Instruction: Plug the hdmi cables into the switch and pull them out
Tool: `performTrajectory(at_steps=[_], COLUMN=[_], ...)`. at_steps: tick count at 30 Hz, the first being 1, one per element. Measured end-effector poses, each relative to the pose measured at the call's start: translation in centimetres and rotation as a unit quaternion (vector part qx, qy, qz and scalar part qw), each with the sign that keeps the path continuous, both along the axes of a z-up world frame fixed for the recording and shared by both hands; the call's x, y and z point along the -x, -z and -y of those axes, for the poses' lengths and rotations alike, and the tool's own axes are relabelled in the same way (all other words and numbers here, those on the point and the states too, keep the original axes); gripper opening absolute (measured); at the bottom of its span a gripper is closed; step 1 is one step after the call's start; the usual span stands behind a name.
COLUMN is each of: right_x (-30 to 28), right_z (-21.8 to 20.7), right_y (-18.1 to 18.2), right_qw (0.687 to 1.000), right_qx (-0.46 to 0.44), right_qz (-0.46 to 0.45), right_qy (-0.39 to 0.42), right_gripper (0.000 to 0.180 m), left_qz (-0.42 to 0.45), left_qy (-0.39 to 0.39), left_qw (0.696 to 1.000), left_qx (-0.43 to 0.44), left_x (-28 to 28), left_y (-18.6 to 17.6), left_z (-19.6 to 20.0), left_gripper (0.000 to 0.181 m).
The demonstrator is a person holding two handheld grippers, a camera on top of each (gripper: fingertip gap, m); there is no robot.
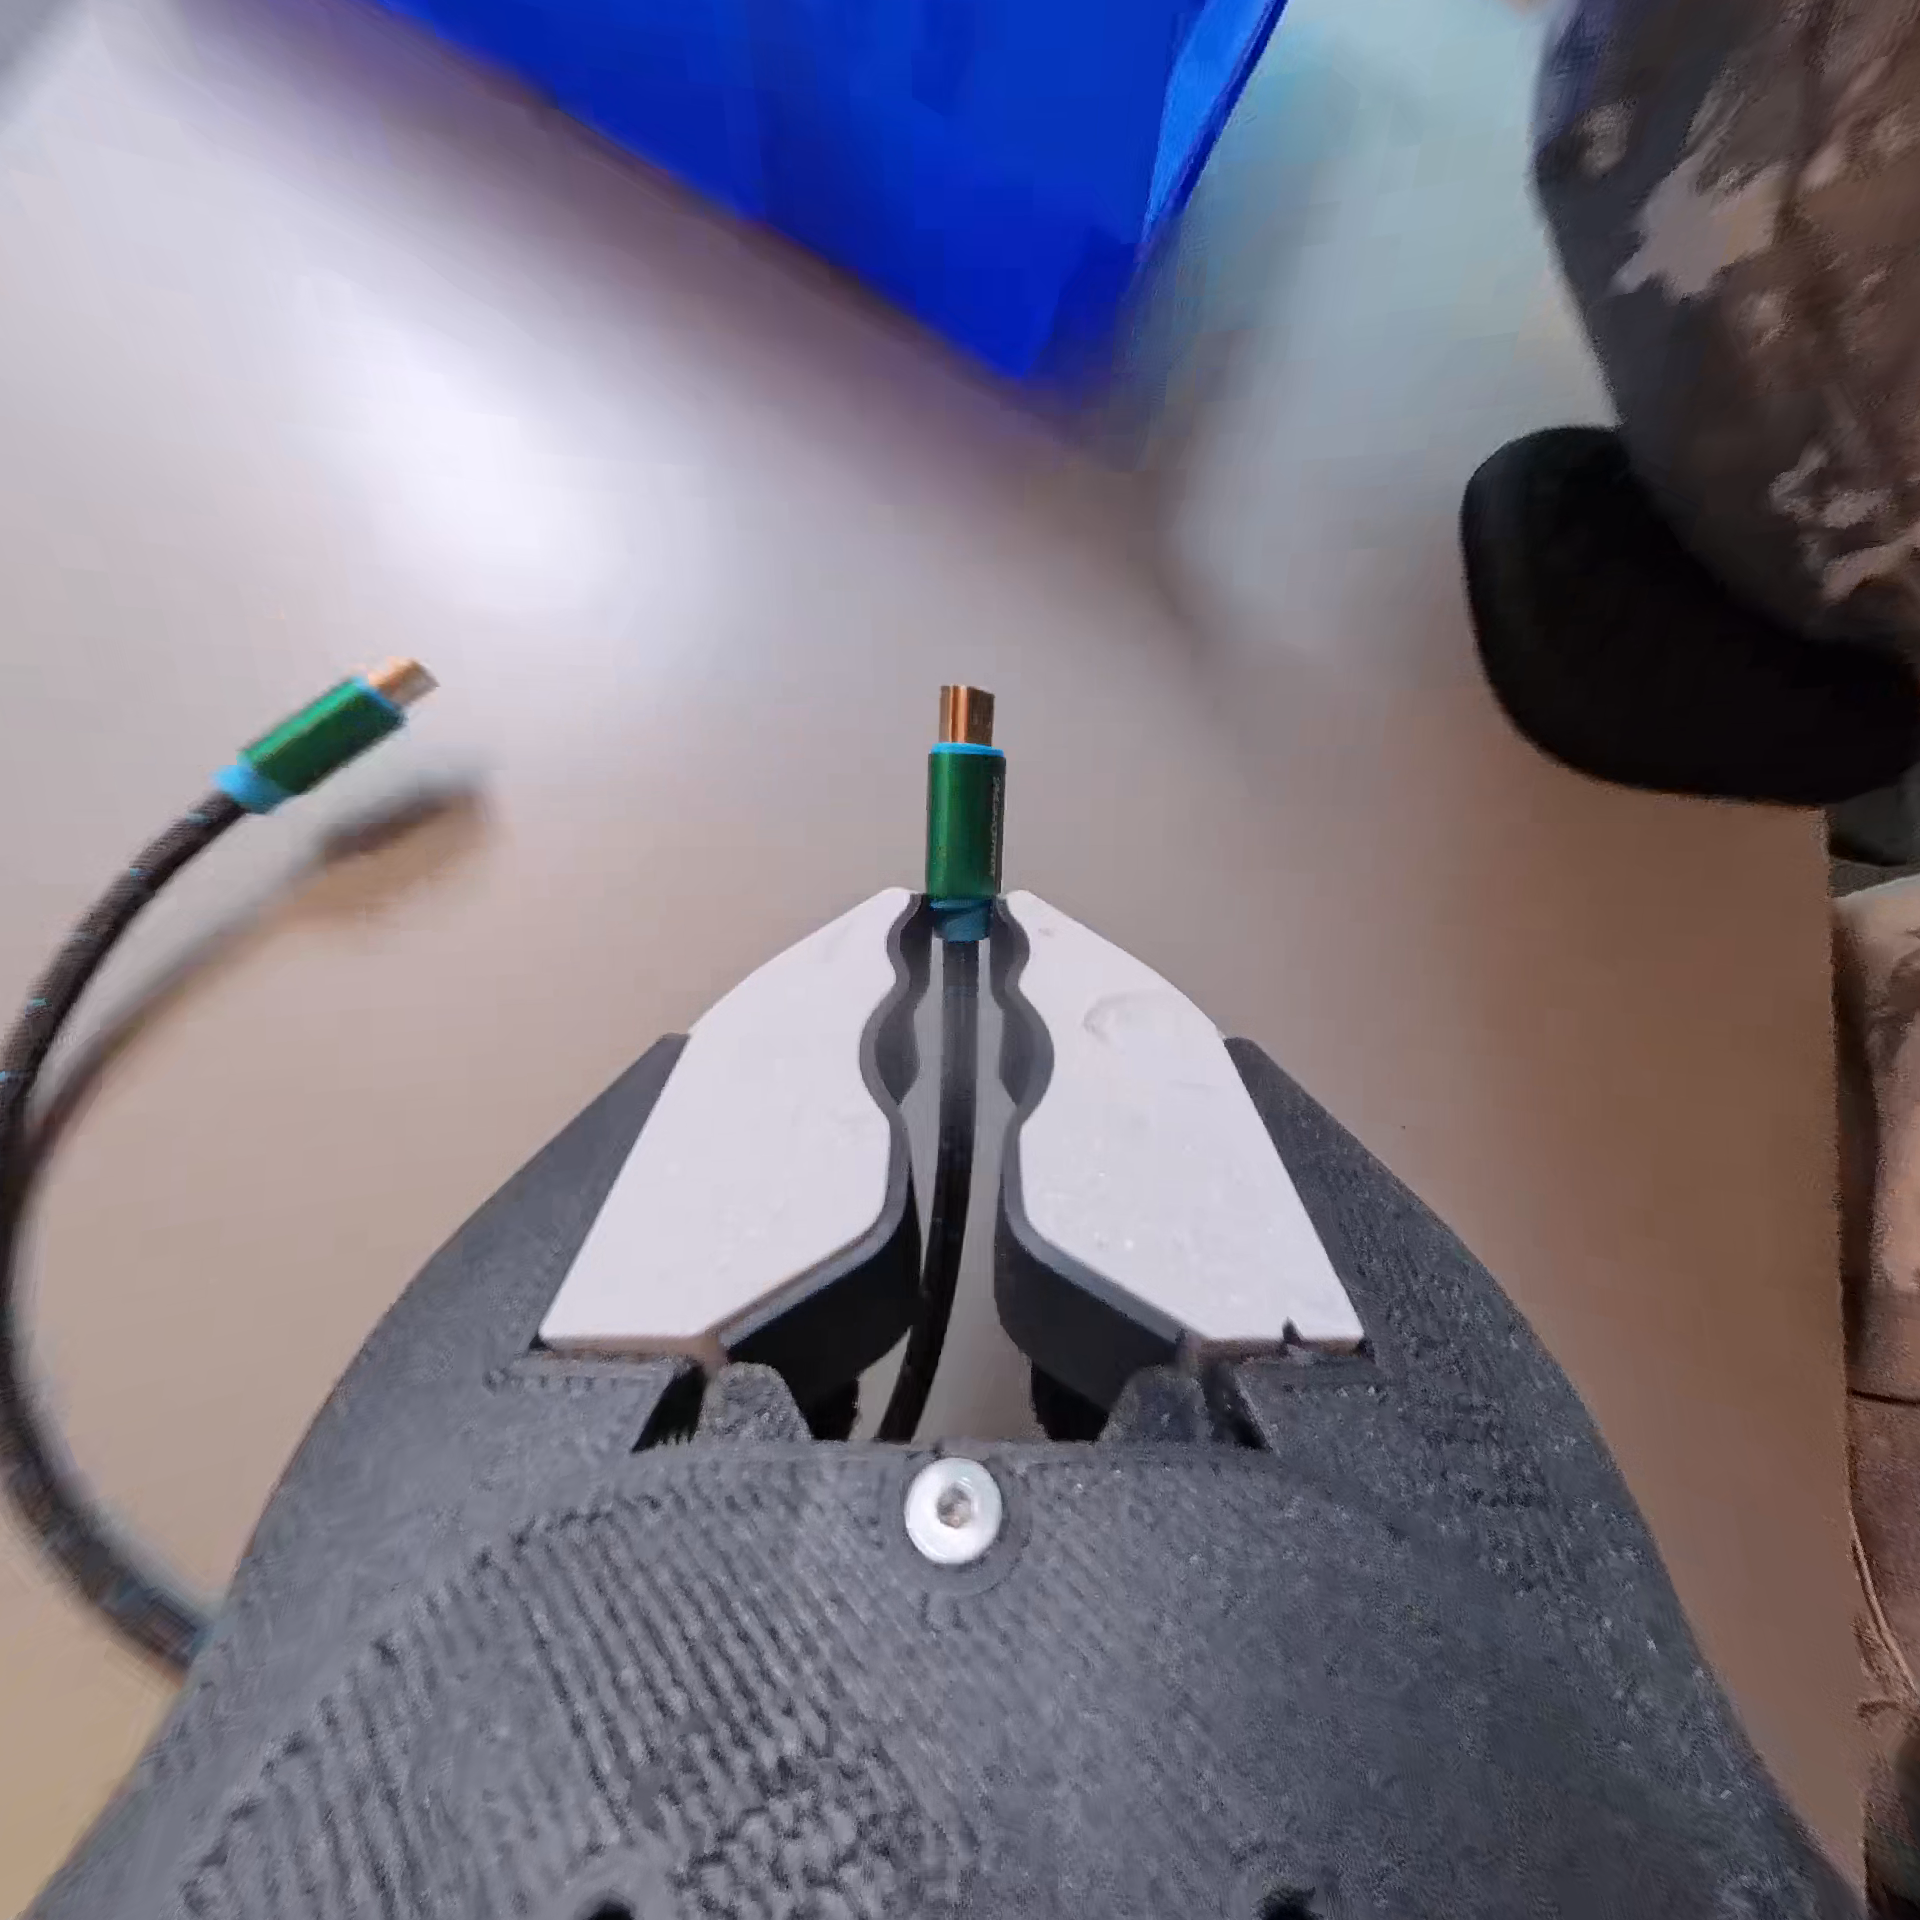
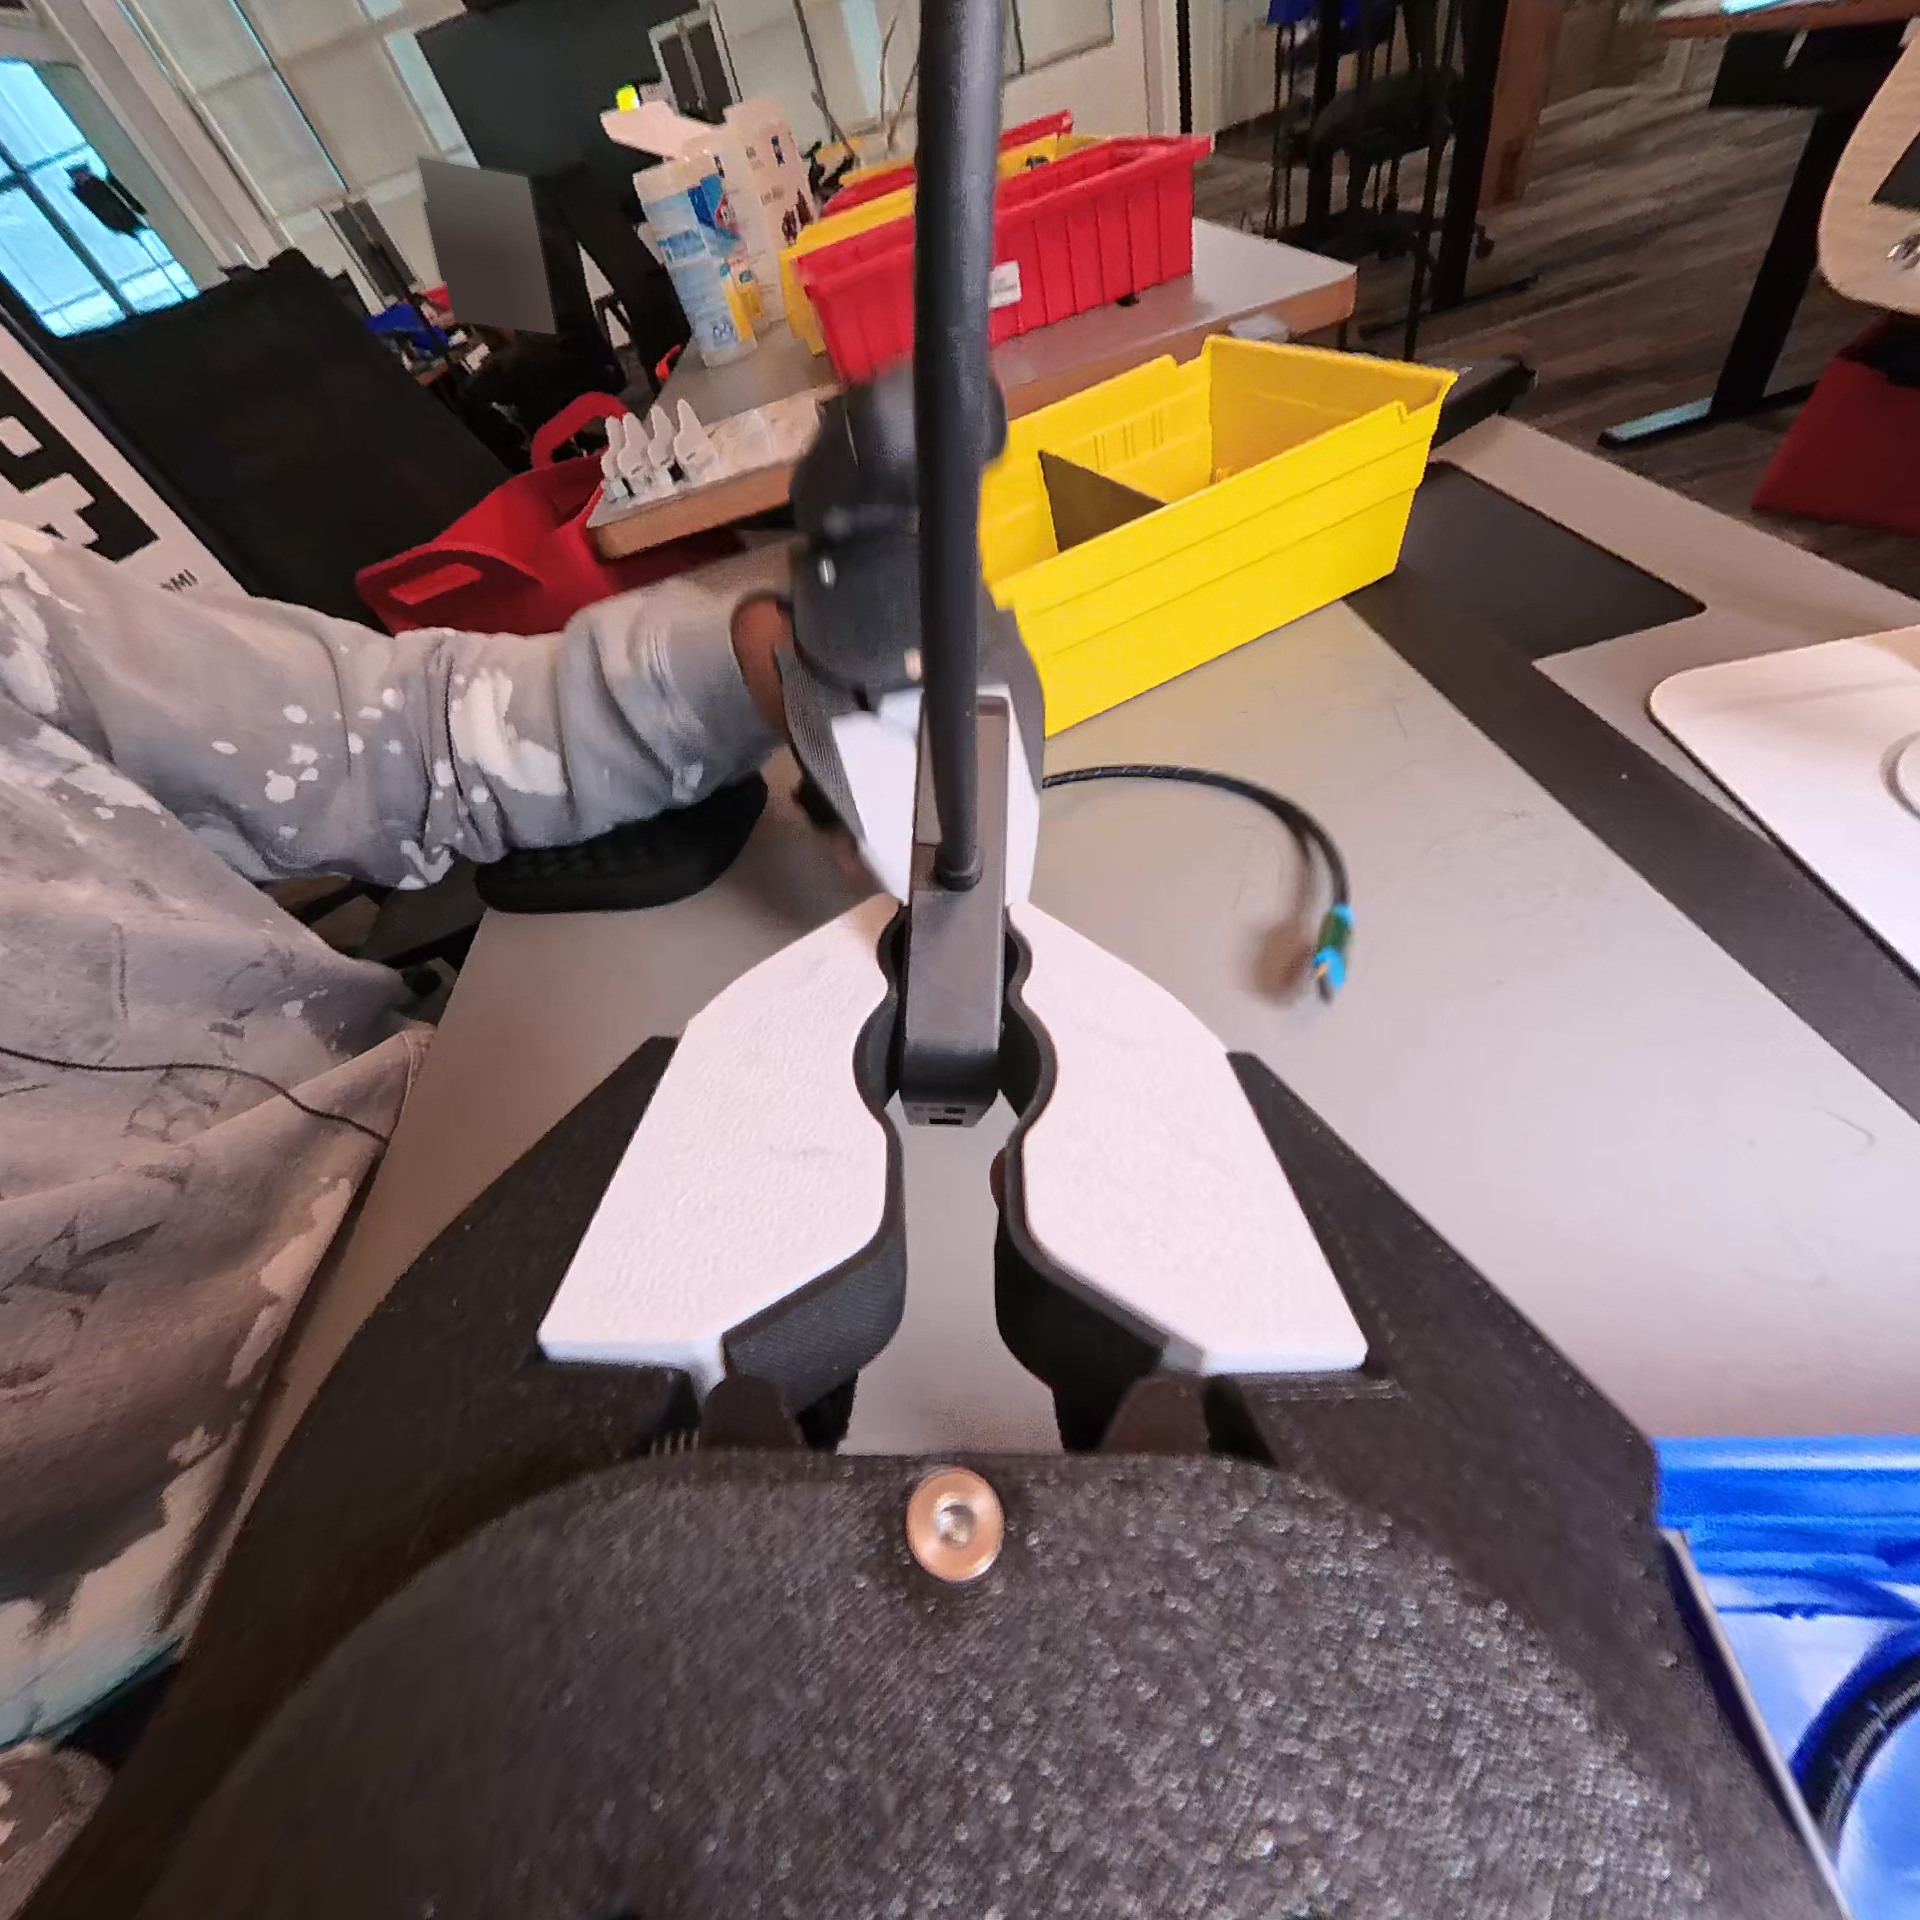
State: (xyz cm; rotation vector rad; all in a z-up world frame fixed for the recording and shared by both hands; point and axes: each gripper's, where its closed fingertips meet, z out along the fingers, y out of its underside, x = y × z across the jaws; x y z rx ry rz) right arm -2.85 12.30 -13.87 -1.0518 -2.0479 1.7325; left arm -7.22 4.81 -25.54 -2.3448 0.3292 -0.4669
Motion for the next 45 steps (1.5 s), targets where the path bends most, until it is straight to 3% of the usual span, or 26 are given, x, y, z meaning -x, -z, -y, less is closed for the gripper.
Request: performTrajectory(at_steps=[1,5,8,15,27,38,40,45], right_x=[-0.2,-0.7,-0.7,0.0,0.1,-1.1,-1.1,-0.7], right_z=[0.0,1.2,2.7,5.2,7.3,7.0,6.9,7.1], right_y=[0.3,1.6,2.6,5.1,8.9,10.2,10.3,8.9], right_qw=[1.000,0.998,0.995,0.987,0.968,0.931,0.930,0.944], right_qx=[-0.005,-0.017,-0.021,-0.043,-0.109,-0.135,-0.144,-0.071], right_qz=[0.009,0.046,0.071,0.112,0.196,0.328,0.327,0.316], right_qy=[-0.003,-0.035,-0.066,-0.104,-0.117,-0.088,-0.084,-0.061], right_gripper=[0.013,0.013,0.013,0.013,0.013,0.013,0.013,0.013], left_qz=[-0.004,-0.005,-0.009,-0.023,-0.128,-0.133,-0.132,-0.068], left_qy=[0.009,0.064,0.092,0.106,0.137,0.155,0.161,0.185], left_qw=[1.000,0.996,0.994,0.994,0.977,0.971,0.970,0.977], left_qx=[-0.018,-0.058,-0.056,0.010,0.106,0.124,0.125,0.075], left_x=[0.2,-0.5,-0.9,-0.9,-0.9,-2.1,-2.4,-3.5], left_y=[-1.7,-7.1,-8.1,-4.8,-0.5,1.0,1.4,0.4], left_z=[0.0,0.6,1.2,2.3,3.5,3.0,2.9,2.4], left_gripper=[0.011,0.011,0.011,0.011,0.011,0.011,0.011,0.011])
